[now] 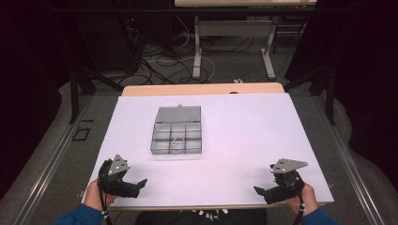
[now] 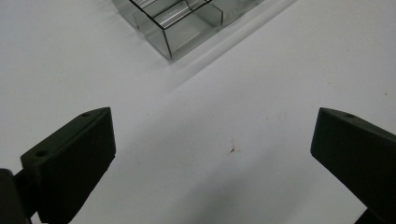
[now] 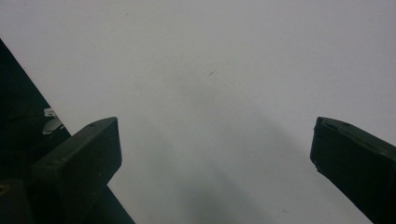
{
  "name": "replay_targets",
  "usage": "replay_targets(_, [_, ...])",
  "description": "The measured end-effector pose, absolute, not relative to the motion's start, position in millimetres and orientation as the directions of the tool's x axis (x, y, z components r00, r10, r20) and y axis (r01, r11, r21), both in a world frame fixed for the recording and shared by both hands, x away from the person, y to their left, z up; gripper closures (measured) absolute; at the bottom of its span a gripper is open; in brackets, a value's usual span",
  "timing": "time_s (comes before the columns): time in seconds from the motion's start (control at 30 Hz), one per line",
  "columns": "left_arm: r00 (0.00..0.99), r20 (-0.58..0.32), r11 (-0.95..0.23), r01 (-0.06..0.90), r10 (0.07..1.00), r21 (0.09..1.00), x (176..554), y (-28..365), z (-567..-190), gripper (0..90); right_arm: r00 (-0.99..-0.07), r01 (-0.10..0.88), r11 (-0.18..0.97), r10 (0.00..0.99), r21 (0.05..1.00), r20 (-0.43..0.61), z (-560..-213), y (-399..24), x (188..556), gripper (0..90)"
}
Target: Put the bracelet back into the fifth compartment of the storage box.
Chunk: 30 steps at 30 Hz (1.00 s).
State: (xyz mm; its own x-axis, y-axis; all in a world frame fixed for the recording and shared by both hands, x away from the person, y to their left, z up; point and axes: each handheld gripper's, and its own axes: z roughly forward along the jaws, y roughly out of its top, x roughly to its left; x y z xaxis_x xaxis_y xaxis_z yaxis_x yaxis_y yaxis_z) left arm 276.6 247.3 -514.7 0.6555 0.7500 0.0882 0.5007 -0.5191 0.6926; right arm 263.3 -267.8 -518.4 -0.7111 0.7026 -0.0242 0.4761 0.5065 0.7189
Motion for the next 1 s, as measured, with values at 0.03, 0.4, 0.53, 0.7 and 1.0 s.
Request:
replay_targets(0.03, [0.654, 0.086, -0.515, 0.501, 0.752, 0.696, 276.0, 247.1, -515.2, 0.0, -0.715, 0.472, 0.512, 0.698, 0.718, -0.028, -518.4, -267.8, 263.9, 1.4])
replay_targets(0.4, [0.66, 0.1, -0.531, 0.495, 0.745, 0.688, 273.1, 247.2, -518.3, 0.0, -0.713, 0.477, 0.501, 0.701, 0.723, -0.015, -519.1, -267.1, 262.5, 1.5])
replay_targets(0.53, [0.656, 0.1, -0.525, 0.492, 0.748, 0.694, 272.0, 246.0, -519.1, 0.0, -0.717, 0.476, 0.506, 0.697, 0.719, -0.016, -518.4, -267.3, 261.8, 1.4])
replay_targets(0.7, [0.665, 0.102, -0.537, 0.492, 0.74, 0.685, 271.4, 245.4, -519.5, 0.0, -0.713, 0.483, 0.505, 0.701, 0.715, -0.014, -518.2, -266.4, 261.4, 1.4])
replay_targets(1.0, [0.672, 0.093, -0.538, 0.494, 0.735, 0.683, 272.2, 243.9, -519.8, 0.0, -0.713, 0.48, 0.5, 0.701, 0.72, -0.011, -519.2, -267.6, 262.4, 1.3])
